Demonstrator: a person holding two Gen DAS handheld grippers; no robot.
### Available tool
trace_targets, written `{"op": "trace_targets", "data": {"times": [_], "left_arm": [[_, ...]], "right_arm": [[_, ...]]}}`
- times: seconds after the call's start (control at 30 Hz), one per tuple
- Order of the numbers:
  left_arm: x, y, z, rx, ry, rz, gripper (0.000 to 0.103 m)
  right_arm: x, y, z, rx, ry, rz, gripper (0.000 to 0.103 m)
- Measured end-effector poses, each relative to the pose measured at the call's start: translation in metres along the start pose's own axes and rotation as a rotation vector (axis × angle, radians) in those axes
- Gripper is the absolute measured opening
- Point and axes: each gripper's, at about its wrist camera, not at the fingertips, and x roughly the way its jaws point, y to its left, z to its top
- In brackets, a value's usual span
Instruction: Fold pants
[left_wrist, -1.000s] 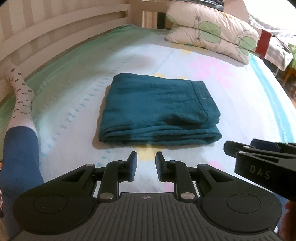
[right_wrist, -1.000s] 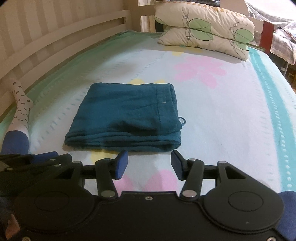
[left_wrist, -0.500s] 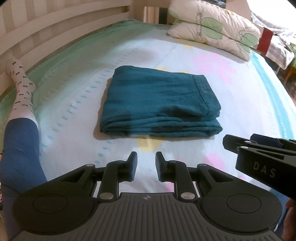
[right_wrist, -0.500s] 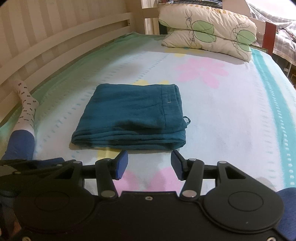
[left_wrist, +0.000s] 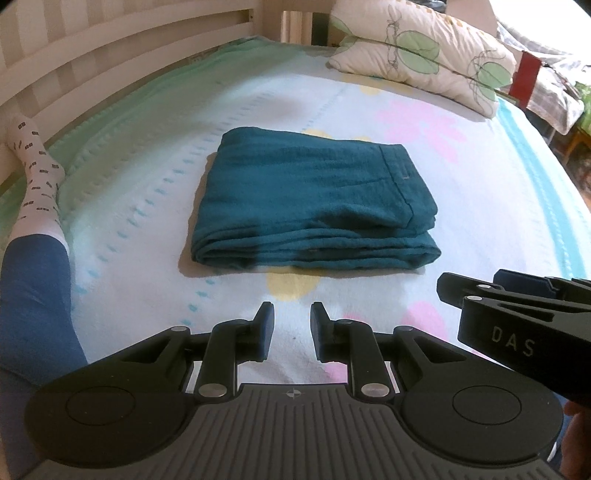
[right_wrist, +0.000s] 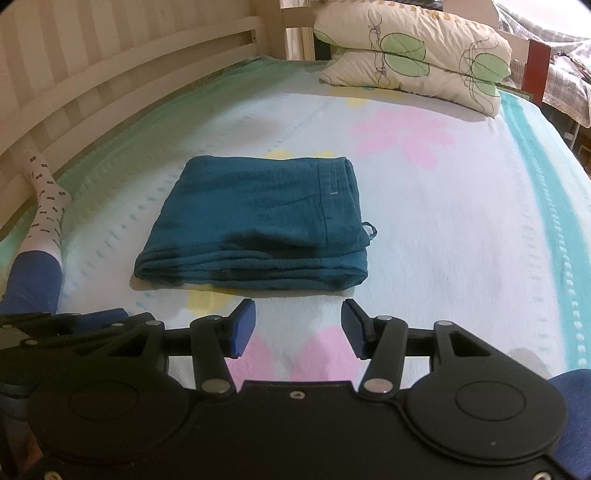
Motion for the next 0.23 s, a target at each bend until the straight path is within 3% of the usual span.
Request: {"op": "trace_targets", "data": {"times": [0.23], "left_arm": [[0.0004,-0.0038,-0.0022,0.016,-0.013,0.005,0.021]], "right_arm": [[0.0026,-0.0008,-0.0007,0.000,0.011,-0.002,0.059]]}}
